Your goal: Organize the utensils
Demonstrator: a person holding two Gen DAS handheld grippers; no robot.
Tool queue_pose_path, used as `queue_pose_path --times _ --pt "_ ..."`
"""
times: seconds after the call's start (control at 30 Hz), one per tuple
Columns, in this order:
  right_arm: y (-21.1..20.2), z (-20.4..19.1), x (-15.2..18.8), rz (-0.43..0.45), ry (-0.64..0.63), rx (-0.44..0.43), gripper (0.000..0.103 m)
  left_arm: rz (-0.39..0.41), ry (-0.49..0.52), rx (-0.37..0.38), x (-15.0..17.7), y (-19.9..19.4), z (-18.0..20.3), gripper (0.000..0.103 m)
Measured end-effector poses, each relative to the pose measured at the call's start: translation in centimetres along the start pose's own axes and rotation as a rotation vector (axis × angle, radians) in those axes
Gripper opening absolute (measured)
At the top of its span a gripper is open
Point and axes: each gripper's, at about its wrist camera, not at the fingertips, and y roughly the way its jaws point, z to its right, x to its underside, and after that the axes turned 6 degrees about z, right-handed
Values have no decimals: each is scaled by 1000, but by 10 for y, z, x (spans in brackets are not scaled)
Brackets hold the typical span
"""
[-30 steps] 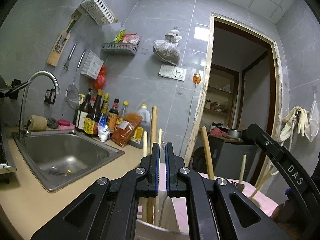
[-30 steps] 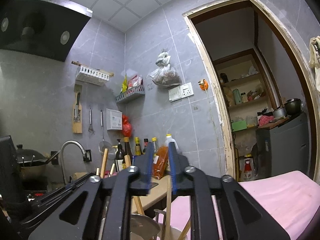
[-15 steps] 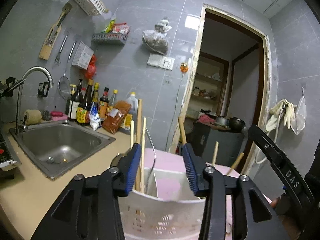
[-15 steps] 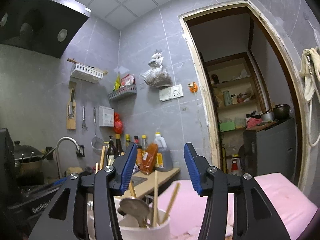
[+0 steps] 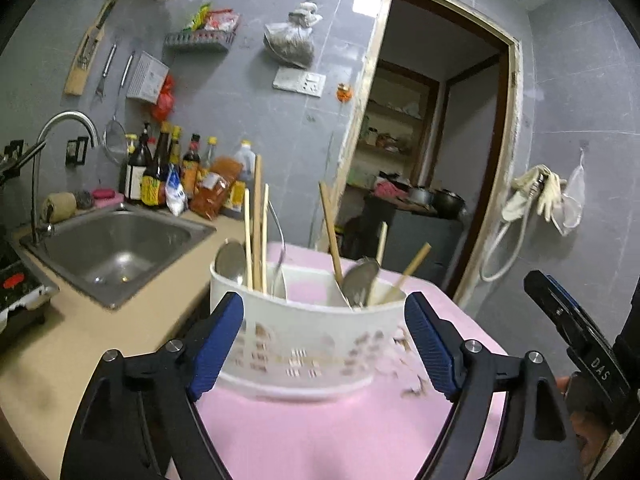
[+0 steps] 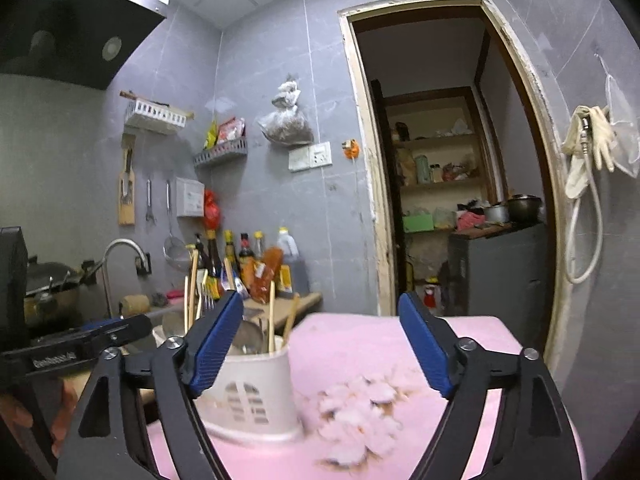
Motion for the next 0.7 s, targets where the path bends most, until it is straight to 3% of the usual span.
queue_pose_path --times 0.13,0.3,0.43,0.7 --pt "-27 3 0 -33 -4 18 103 -31 39 1 11 -14 5 79" --pt "-53 8 1 -74 -16 65 103 -45 59 -1 25 -30 9 82" --pt "-73 9 6 -105 -29 108 103 -12 83 -6 35 -49 12 91" --pt "-107 8 19 -141 -28 176 103 -11 128 2 52 -72 22 94"
